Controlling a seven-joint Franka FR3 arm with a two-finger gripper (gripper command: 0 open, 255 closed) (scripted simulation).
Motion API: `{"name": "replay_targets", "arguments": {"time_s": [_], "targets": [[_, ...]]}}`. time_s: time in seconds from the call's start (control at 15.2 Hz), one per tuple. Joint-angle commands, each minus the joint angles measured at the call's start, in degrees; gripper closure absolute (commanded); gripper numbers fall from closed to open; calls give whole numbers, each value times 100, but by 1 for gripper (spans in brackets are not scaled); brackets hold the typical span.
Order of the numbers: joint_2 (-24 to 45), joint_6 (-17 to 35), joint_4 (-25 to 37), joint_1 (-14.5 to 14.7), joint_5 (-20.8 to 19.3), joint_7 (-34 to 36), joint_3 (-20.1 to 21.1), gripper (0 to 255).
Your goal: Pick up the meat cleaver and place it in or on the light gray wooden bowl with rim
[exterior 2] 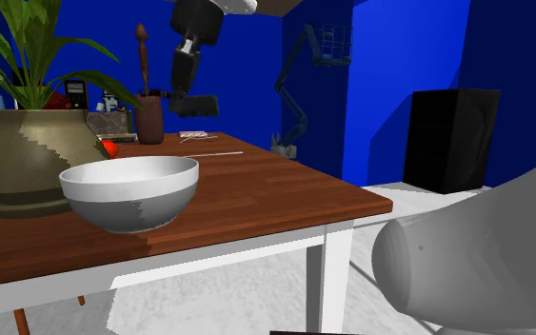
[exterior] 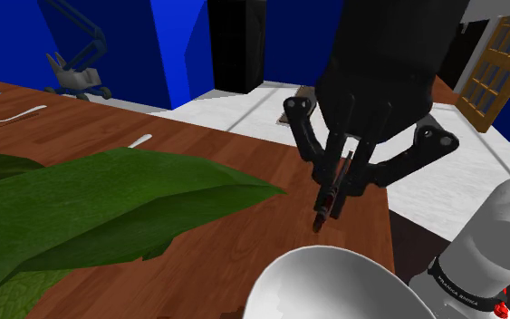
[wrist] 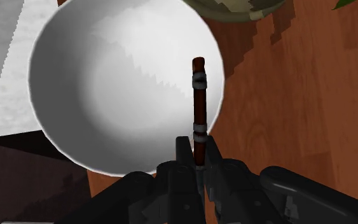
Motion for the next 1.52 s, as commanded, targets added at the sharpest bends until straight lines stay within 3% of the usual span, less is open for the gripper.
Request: {"name": "replay_targets", "arguments": {"time_s": [0.0,0.26,1.12,1.45], "targets": [[-151,30,1,103,164,275,179,255],[-289,72,201,204,413,802,557,255],[-657,772,-879,390,765,448,852,255],[-661,783,-894,393,771,443,858,255]]}}
